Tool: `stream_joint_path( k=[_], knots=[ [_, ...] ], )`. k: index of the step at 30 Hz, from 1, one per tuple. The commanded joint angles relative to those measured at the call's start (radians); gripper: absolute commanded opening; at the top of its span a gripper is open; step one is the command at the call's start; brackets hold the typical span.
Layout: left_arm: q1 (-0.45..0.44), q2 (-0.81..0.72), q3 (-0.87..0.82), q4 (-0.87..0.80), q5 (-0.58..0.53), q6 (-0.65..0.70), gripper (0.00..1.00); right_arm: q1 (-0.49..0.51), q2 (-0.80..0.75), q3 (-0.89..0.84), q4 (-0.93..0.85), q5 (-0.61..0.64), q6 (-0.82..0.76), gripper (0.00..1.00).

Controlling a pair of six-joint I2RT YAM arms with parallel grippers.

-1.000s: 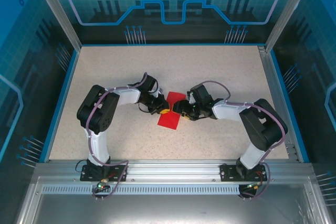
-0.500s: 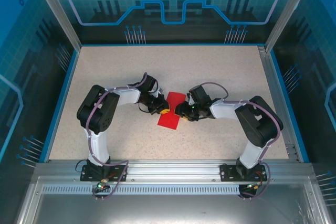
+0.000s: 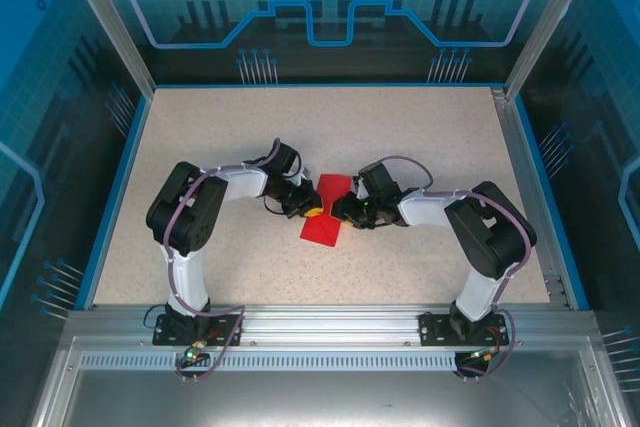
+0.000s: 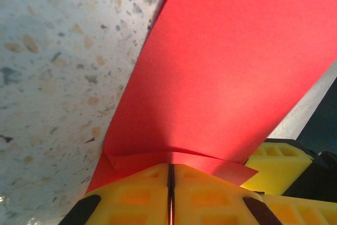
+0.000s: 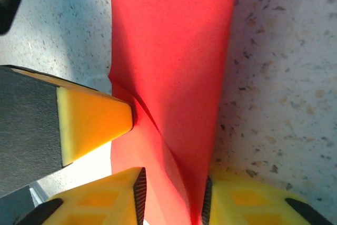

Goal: Fold a paper plane with a square sheet of paper (pick it up from the middle)
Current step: Turn over the paper at the center of the table.

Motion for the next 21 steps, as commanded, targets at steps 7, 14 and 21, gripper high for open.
stream_joint_path(
  k=[7, 14, 21],
  knots=[
    [0.003, -0.062, -0.011, 0.032, 0.006, -0.050, 0.12, 0.009, 0.011, -0.023, 0.080, -0.035, -0.028, 0.25],
    [0.010, -0.149, -0.045, 0.029, -0.059, -0.061, 0.14, 0.008, -0.038, 0.014, -0.015, -0.019, -0.078, 0.13],
    [0.037, -0.291, -0.084, -0.018, -0.184, -0.064, 0.17, 0.007, -0.172, 0.155, -0.363, 0.125, -0.211, 0.08]
  ],
)
